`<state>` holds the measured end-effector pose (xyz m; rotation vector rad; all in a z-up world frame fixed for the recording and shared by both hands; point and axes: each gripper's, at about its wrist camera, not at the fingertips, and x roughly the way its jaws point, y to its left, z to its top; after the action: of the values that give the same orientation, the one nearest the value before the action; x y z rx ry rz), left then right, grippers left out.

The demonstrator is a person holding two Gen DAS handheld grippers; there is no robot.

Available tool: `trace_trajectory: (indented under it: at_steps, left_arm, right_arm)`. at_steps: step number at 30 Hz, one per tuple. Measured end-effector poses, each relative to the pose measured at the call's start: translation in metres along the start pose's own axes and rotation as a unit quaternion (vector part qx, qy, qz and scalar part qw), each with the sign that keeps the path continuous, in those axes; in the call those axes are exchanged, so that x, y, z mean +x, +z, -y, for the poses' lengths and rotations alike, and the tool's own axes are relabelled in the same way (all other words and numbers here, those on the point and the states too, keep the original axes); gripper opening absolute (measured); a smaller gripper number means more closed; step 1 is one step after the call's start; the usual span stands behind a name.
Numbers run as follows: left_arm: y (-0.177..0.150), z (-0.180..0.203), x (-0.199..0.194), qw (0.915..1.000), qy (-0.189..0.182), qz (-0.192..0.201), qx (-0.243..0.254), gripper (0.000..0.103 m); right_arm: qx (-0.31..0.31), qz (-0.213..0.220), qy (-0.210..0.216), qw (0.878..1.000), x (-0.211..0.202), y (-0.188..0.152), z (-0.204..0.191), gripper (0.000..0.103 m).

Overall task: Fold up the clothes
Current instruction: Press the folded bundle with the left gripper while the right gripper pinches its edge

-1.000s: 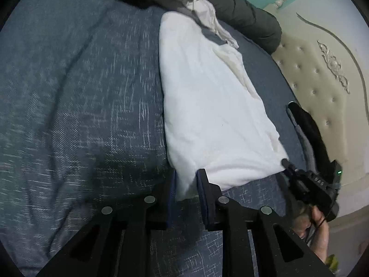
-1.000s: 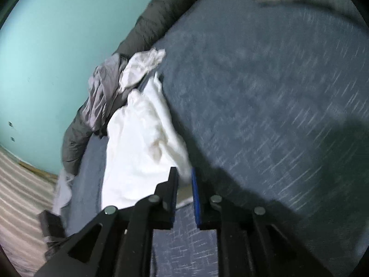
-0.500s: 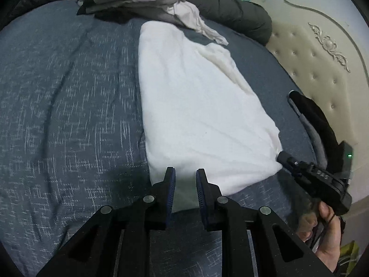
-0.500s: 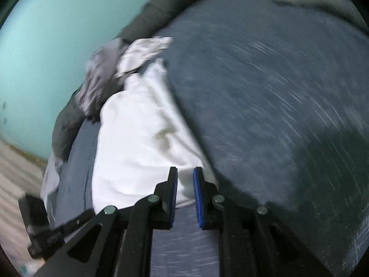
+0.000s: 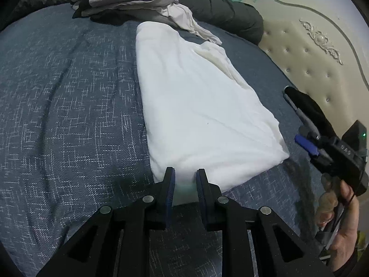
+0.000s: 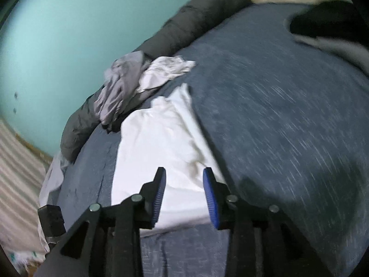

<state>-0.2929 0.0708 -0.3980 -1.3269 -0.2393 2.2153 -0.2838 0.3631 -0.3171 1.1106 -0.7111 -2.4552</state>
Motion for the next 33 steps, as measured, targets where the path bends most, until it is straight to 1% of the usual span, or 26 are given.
trace_trajectory:
  at_steps: [2,4,10,14,16,19,21,23,24,25,26,28,33]
  left_arm:
    - [0.000,0.000,0.000,1.0000,-0.002,0.003,-0.003,0.021]
    - [0.000,0.000,0.000,1.0000,-0.003,0.005,-0.004,0.021]
    - [0.000,-0.002,0.002,0.9998,-0.011,0.008,-0.013,0.021]
    - [-0.001,-0.001,0.002,0.9998,-0.013,0.011,-0.014,0.021]
    - [-0.002,-0.001,0.002,0.9997,-0.014,0.013,-0.013,0.021]
    - [-0.003,-0.002,0.002,0.9996,-0.018,0.017,-0.016,0.021]
    - [-0.003,-0.003,0.003,0.9995,-0.019,0.019,-0.016,0.021]
    - [-0.003,-0.003,0.004,0.9995,-0.020,0.020,-0.016,0.021]
    - [-0.003,-0.003,0.004,0.9995,-0.020,0.021,-0.016,0.021]
    - [-0.003,-0.004,0.004,0.9994,-0.022,0.021,-0.016,0.021]
    - [-0.003,-0.004,0.003,0.9994,-0.024,0.021,-0.017,0.021]
    - [-0.005,-0.006,0.002,0.9992,-0.028,0.022,-0.018,0.021]
    - [-0.006,-0.008,-0.001,0.9991,-0.030,0.025,-0.015,0.021]
  right_arm:
    - [-0.042,-0.023,-0.001,0.999,0.019,0.020,-0.019,0.036]
    - [-0.075,-0.039,-0.006,0.996,0.037,0.044,-0.035,0.042]
    - [-0.153,-0.084,-0.019,0.984,0.100,0.103,-0.063,0.048]
    - [-0.154,-0.127,-0.047,0.979,0.146,0.124,-0.062,0.048]
    - [-0.160,-0.133,-0.066,0.976,0.167,0.132,-0.062,0.048]
    - [-0.162,-0.132,-0.059,0.976,0.183,0.138,-0.064,0.048]
    - [-0.180,-0.145,-0.071,0.970,0.197,0.136,-0.069,0.048]
    - [-0.188,-0.145,-0.076,0.968,0.204,0.135,-0.071,0.047]
    - [-0.192,-0.146,-0.079,0.967,0.208,0.135,-0.072,0.040]
    - [-0.196,-0.146,-0.081,0.966,0.211,0.135,-0.073,0.019]
    - [-0.200,-0.146,-0.084,0.965,0.215,0.134,-0.074,0.008]
    - [-0.210,-0.132,-0.096,0.964,0.215,0.137,-0.077,0.005]
    - [-0.228,-0.104,-0.122,0.960,0.216,0.155,-0.082,0.004]
